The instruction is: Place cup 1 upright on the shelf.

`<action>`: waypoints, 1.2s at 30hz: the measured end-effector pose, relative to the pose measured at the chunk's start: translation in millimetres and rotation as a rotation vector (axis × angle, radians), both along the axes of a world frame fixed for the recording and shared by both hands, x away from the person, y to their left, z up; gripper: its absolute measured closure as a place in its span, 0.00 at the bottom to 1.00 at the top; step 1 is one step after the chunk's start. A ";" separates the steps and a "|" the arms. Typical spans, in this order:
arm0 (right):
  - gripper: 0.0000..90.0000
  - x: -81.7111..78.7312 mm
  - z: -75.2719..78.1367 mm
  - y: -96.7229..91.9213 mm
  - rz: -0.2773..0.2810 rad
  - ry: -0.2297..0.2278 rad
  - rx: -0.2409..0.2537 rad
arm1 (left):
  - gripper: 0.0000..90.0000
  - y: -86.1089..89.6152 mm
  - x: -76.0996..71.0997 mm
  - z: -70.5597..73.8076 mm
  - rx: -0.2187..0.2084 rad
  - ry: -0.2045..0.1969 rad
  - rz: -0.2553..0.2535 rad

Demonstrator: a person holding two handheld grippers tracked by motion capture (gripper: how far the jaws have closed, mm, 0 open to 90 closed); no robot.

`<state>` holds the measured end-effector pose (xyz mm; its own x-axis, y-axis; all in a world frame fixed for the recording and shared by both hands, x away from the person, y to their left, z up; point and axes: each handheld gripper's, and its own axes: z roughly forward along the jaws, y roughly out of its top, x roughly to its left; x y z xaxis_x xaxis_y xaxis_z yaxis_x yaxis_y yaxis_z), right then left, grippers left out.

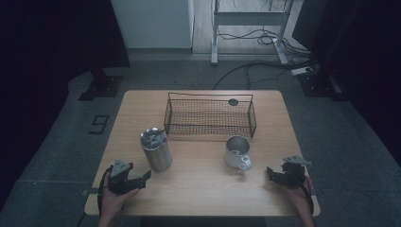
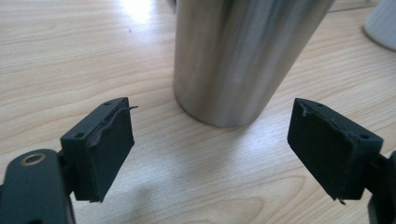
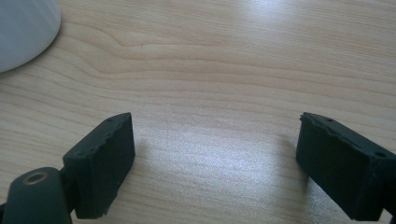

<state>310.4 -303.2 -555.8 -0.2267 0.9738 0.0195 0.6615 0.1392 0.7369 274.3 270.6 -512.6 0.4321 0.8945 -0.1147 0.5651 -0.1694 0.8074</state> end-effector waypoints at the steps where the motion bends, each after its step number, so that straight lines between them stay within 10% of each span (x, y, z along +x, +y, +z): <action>1: 0.13 0.0 0.0 -0.1 0.000 0.000 0.000 | 0.16 -0.7 0.2 1.0 -0.006 -0.001 -0.001; 36: 0.13 1.1 0.2 -0.3 -0.006 0.001 -0.003 | 0.04 -12.1 18.0 36.2 -0.028 -0.053 -0.066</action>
